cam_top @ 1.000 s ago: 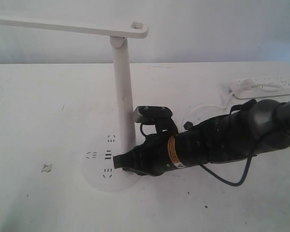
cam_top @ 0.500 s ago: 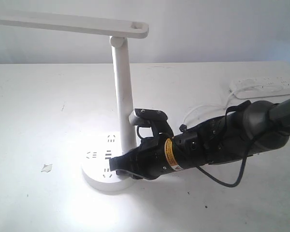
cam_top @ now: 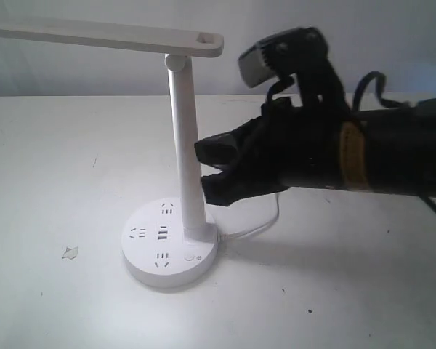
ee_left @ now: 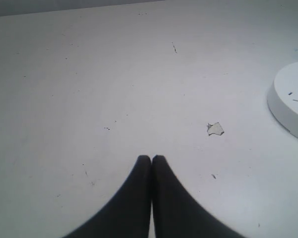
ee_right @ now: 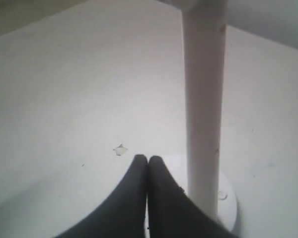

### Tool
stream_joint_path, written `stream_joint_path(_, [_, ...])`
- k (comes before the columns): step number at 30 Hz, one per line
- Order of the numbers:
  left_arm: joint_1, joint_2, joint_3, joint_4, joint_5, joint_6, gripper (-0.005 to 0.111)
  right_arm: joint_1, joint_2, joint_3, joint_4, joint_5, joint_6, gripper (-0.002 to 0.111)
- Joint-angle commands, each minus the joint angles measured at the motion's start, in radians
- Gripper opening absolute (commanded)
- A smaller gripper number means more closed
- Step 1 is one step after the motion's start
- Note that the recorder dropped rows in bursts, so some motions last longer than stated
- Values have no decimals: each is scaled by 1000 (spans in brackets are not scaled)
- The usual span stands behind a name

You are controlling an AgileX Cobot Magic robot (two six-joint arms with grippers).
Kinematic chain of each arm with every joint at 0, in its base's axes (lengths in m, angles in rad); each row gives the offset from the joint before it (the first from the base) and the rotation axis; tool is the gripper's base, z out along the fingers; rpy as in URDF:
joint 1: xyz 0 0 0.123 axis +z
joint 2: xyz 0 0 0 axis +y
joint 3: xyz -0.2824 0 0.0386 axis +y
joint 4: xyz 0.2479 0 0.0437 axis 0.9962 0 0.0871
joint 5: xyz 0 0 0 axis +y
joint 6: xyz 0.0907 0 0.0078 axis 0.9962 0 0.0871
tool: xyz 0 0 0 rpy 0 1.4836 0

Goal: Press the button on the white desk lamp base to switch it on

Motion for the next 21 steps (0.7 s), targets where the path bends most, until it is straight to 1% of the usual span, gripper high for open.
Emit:
stream_joint_path(1, [2, 7, 2, -4, -2, 0, 0, 0, -168, 33, -25, 70, -1, 0])
stream_joint_path(6, [2, 7, 2, -4, -2, 0, 0, 0, -264, 33, -22, 63, -1, 0])
stream_joint_path(15, [2, 7, 2, -4, -2, 0, 0, 0, -348, 33, -27, 71, -1, 0])
stream_joint_path(17, [2, 7, 2, -4, -2, 0, 0, -2, -418, 35, -27, 100, -7, 0])
stream_joint_path(19, [2, 7, 2, -4, -2, 0, 0, -2, -519, 61, -55, 116, -67, 0])
stream_joint_path(21, [2, 7, 2, -4, -2, 0, 0, -25, -663, 104, -42, 118, -76, 0])
